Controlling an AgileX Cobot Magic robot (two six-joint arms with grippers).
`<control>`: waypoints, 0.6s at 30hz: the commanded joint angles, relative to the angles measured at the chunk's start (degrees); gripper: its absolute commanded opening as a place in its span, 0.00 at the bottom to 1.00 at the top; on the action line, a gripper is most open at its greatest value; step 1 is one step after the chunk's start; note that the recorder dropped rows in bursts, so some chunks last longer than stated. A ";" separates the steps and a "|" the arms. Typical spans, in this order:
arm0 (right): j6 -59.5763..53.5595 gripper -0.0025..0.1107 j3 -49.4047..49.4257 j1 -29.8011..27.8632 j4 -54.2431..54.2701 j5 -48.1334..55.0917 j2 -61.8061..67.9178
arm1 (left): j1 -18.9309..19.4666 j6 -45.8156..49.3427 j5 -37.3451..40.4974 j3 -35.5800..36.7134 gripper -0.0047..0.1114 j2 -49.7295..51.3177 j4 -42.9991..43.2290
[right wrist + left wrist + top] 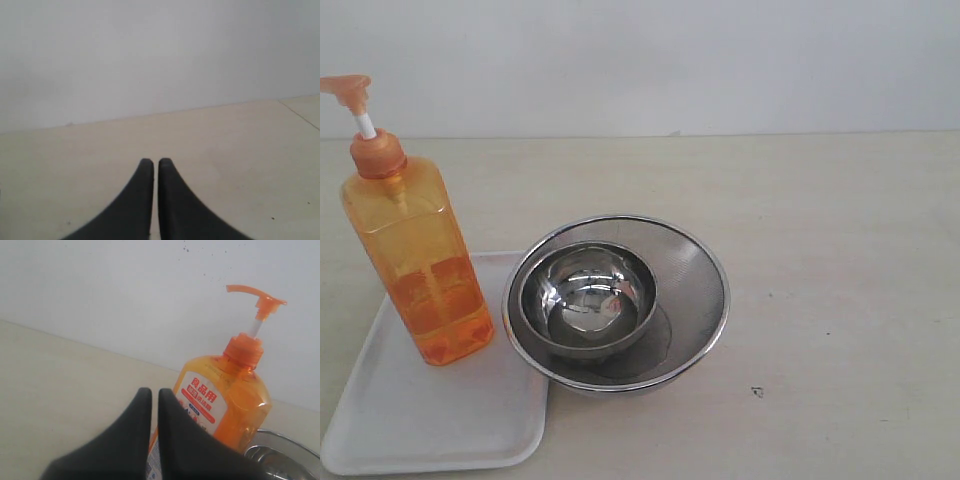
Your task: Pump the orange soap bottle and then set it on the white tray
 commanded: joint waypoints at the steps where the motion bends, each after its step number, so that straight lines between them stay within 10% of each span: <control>1: 24.73 0.03 0.29 -0.17 -28.09 4.77 -0.33 | 0.03 0.26 -0.24 0.24 0.08 -0.01 -0.17; 6: 48.92 0.03 0.29 -0.17 -49.32 8.20 -0.33 | 0.03 0.26 -0.34 0.24 0.08 -0.01 -0.17; 18: 43.38 0.03 0.29 -0.17 -50.08 9.05 -0.33 | 0.03 0.26 -0.34 0.24 0.08 -0.01 -0.17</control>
